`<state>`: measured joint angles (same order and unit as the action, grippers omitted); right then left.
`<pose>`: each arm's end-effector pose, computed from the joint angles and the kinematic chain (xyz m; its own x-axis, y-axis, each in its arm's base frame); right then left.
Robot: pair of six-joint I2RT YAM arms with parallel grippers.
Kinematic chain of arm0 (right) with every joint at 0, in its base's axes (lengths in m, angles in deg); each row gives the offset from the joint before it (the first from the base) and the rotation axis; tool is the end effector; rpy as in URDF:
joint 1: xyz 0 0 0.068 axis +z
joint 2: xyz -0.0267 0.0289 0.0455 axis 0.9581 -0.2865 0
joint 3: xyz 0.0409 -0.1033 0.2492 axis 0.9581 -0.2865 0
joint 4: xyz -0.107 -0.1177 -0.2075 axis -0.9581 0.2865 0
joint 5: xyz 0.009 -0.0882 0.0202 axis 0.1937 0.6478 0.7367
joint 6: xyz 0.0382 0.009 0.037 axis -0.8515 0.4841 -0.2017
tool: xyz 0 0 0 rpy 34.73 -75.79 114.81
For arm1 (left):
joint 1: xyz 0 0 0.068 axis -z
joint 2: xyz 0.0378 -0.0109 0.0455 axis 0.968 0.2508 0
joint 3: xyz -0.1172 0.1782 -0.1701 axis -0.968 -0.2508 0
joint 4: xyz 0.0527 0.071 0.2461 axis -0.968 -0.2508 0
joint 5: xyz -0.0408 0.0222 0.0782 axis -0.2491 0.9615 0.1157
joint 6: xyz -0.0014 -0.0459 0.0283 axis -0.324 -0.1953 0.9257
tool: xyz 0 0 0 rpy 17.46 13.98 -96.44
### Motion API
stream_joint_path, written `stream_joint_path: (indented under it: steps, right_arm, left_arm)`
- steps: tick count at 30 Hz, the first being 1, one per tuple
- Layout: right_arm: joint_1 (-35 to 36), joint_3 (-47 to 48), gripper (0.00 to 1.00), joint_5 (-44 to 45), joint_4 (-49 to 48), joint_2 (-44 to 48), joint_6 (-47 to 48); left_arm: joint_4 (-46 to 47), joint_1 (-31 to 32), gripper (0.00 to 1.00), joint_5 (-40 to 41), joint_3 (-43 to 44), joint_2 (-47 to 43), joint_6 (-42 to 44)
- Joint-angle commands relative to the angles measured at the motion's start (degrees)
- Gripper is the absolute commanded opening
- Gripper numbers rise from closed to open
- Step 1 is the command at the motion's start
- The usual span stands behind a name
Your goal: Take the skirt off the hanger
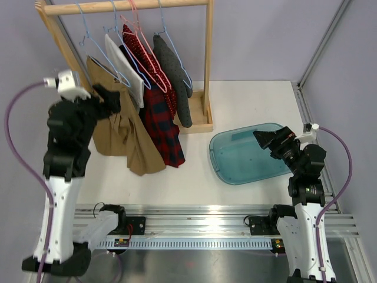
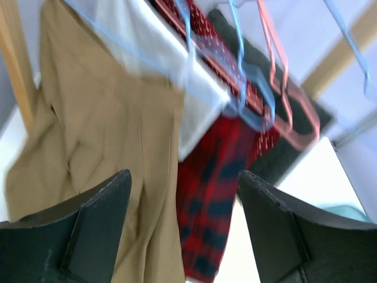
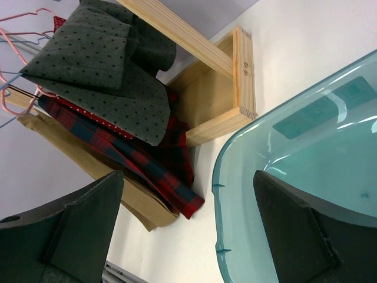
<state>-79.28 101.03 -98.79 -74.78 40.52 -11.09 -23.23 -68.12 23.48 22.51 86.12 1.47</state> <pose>0.1394 0.0013 0.3081 -0.3161 0.6609 -0.6807 -0.1715 0.6659 0.7261 0.1408 -0.0167 0.4559 -0.0877 -0.3399 -0.9363 0.0630 0.9362 -0.3458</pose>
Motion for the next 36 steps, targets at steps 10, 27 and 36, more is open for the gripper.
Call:
stream_joint_path:
  steps: [10,27,36]
  right_arm:
    - [0.22,5.44,0.99,0.57,8.38,6.18,4.37]
    - [0.22,7.99,0.99,0.40,12.87,6.79,6.22]
    - [0.22,6.67,1.00,-0.30,11.64,6.62,4.99]
  left_arm:
    - [-18.90,0.20,0.80,16.14,56.62,43.63,2.56]
    - [-15.04,0.20,0.59,19.84,56.64,50.16,2.56]
    - [-11.08,0.20,0.55,19.93,52.95,46.64,5.90]
